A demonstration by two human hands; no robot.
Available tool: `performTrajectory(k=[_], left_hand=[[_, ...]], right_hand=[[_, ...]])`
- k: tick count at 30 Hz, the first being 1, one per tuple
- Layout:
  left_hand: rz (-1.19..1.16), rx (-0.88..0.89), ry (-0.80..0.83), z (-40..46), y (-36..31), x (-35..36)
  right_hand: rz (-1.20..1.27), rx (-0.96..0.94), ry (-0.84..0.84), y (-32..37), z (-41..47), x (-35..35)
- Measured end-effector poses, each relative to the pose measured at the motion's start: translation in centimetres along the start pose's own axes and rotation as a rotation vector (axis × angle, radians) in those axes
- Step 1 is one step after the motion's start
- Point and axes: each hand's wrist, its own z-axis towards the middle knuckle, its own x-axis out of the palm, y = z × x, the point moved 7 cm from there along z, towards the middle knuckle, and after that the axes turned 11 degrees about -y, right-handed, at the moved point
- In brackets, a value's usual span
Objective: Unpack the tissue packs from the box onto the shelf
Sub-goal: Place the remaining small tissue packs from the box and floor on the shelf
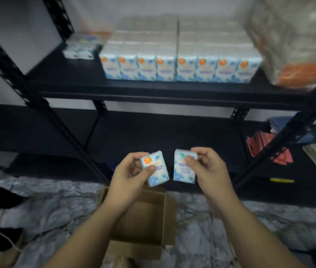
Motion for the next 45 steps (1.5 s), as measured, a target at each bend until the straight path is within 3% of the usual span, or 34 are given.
performTrajectory(k=[9,14,19,23,36,45], left_hand=[[-0.073,0.149,0.001,8.1,-9.5,-8.5],[-0.070,0.236,0.015,14.3,-13.6,-13.8],[-0.057,0.269,0.017,19.4,-16.1,-17.8],[-0.054,0.259,0.005,22.4,-16.9,-19.4],[0.048,0.303,-0.188,28.3,-17.5,-22.5],[0.188,0.400,-0.208,31.2,-17.5,-22.2]], right_hand=[[0.089,-0.168,0.081,9.8,0.9,13.4],[0.138,-0.226,0.043,13.4,1.4,21.2],[0.141,-0.213,-0.017,15.3,2.9,27.2],[0.164,-0.152,0.040,15.9,3.6,31.1],[-0.040,-0.112,0.031,15.5,7.2,37.5],[-0.060,-0.212,-0.004,15.6,9.8,38.9]])
